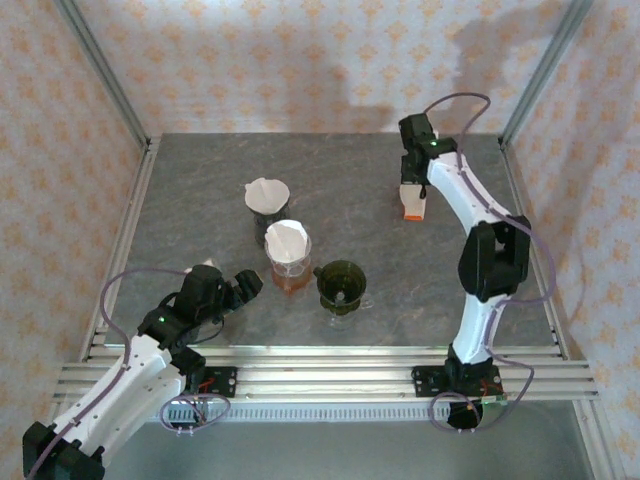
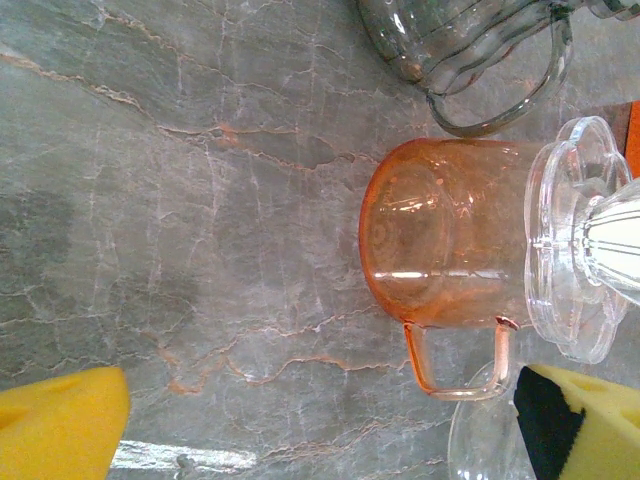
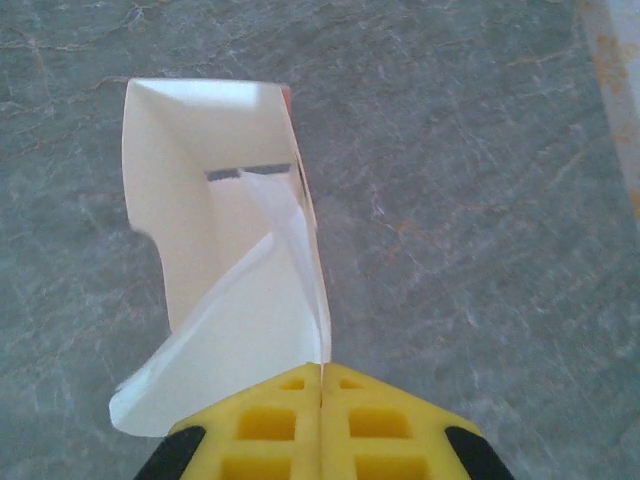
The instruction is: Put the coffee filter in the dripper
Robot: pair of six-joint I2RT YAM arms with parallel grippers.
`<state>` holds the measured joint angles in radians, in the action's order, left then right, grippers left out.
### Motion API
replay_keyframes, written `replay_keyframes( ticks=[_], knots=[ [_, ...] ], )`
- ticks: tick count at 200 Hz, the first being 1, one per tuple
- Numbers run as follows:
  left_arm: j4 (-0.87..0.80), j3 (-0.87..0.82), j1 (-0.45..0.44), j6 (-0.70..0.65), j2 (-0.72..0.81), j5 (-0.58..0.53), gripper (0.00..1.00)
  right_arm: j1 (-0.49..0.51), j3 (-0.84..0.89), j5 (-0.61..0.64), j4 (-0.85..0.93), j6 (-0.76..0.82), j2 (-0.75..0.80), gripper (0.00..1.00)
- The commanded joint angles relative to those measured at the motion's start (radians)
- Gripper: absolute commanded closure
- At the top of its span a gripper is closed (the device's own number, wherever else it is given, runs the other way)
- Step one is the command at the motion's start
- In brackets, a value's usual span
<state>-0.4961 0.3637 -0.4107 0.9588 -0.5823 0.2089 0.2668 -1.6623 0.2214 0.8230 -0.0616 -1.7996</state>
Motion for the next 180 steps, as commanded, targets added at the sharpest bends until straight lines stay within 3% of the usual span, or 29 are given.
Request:
replay_keyframes(
  ticks=[1,51,88,134,180],
  knots=[
    [0.022,0.016,0.005,-0.028,0.011,-0.004,0.0,0.033,0.085,0.056,0.03,-0.044,0.134,1.0],
    [0.002,0.036,0.005,-0.039,0.035,-0.013,0.0,0.15,0.235,-0.029,0.061,-0.107,0.435,1.0],
    [-0.009,0.04,0.005,-0.037,0.039,-0.01,0.0,0.224,0.23,-0.288,0.174,-0.169,0.601,1.0],
    [-0.005,0.037,0.005,-0.031,0.041,-0.017,0.0,0.322,0.122,-0.568,0.358,-0.253,0.611,1.0],
    [-0.013,0.032,0.004,-0.026,0.05,-0.022,0.0,0.405,0.044,-0.724,0.446,-0.397,0.591,1.0]
  ],
)
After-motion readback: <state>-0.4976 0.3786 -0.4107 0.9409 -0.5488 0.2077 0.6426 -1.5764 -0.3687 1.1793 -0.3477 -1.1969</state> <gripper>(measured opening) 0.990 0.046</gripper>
